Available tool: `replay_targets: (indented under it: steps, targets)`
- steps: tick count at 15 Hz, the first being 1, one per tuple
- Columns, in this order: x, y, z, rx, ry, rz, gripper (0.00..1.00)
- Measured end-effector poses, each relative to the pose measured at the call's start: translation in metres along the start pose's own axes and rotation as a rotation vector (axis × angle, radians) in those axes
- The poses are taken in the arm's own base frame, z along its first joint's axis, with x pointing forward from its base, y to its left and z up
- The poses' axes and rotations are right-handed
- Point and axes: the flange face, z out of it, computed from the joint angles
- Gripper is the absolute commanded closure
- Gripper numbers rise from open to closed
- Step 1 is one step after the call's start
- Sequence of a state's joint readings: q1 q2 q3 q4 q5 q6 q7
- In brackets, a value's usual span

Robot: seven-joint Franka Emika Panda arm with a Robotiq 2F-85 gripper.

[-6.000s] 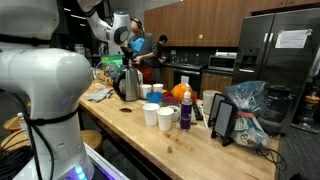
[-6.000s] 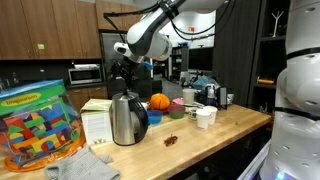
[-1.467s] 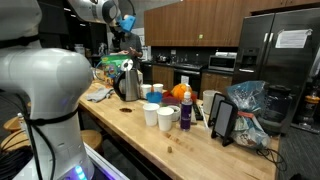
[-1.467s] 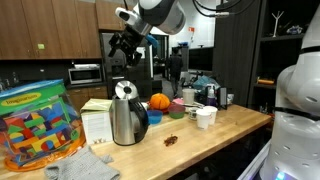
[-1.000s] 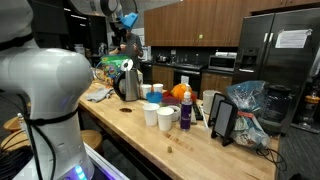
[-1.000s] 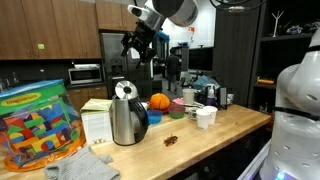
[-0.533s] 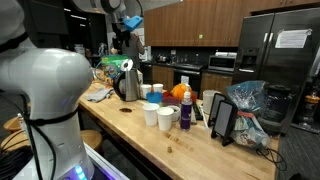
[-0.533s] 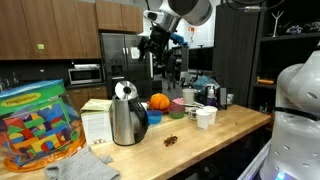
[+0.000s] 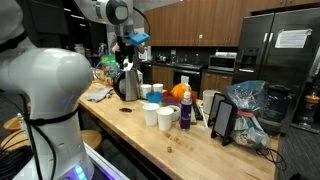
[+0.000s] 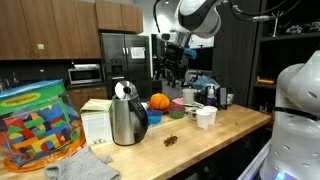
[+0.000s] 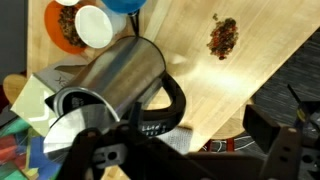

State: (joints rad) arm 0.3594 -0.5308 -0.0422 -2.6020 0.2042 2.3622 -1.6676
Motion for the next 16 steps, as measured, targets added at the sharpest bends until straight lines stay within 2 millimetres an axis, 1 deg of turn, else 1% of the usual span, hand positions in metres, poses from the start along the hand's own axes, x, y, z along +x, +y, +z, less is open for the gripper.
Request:
replay_targets:
  steps: [3, 7, 11, 16]
  targets:
    - [-0.02, -0.016, 0.019, 0.056, 0.025, 0.019, 0.0]
    - [-0.037, -0.033, 0.036, 0.093, 0.061, 0.038, 0.0]
    - [-0.047, -0.046, 0.052, 0.126, 0.1, 0.054, 0.0]
    - [-0.052, -0.057, 0.074, 0.177, 0.124, 0.058, 0.0]
